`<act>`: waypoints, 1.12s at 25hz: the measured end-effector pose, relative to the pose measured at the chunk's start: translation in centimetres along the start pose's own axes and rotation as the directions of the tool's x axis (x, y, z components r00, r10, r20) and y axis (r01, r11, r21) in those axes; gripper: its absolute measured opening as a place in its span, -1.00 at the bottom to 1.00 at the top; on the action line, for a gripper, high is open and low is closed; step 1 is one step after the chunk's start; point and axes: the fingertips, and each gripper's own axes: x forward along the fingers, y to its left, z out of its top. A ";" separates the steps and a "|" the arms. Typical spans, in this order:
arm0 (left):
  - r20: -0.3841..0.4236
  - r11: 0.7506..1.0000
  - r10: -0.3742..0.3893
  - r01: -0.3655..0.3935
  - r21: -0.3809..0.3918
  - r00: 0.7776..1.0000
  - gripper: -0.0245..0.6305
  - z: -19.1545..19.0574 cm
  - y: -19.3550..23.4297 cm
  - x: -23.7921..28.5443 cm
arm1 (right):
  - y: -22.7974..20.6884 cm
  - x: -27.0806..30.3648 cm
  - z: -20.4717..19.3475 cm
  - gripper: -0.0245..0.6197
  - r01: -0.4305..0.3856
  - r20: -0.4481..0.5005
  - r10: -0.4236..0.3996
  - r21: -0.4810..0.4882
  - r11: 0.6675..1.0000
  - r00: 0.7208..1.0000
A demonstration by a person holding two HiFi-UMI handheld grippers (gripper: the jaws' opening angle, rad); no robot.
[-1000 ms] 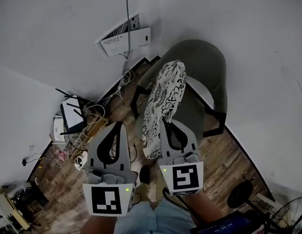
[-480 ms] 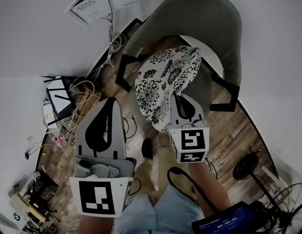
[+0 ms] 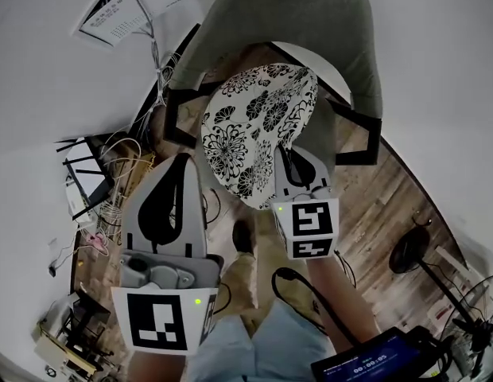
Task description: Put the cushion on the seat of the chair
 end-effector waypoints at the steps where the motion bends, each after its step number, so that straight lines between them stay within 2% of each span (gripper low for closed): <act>1: -0.003 1.000 -0.011 0.011 0.003 1.000 -0.90 -0.1 -0.4 0.3 | -0.6 -0.1 -0.5 -0.84 0.011 -0.007 -0.011 0.005 1.000 1.000; 15: -0.032 0.990 -0.134 0.135 0.043 0.990 -0.90 -1.8 -6.1 4.6 | -7.9 -0.9 -9.1 -0.79 0.119 -0.117 -0.109 0.087 0.989 0.987; 21: -0.056 0.980 -0.182 0.186 0.071 0.982 -0.90 -2.6 -8.2 5.3 | -10.3 -1.5 -13.0 -0.76 0.182 -0.160 -0.159 0.137 0.974 0.974; 25: -0.052 0.975 -0.209 0.212 0.071 0.977 -0.90 -2.9 -9.0 6.0 | -11.6 -1.6 -14.8 -0.51 0.222 -0.179 -0.184 0.223 0.949 0.966; 28: -0.078 0.971 -0.215 0.221 0.086 0.974 -0.90 -3.8 -8.9 6.7 | -12.3 -1.7 -15.8 -0.34 0.262 -0.199 -0.216 0.246 0.933 0.956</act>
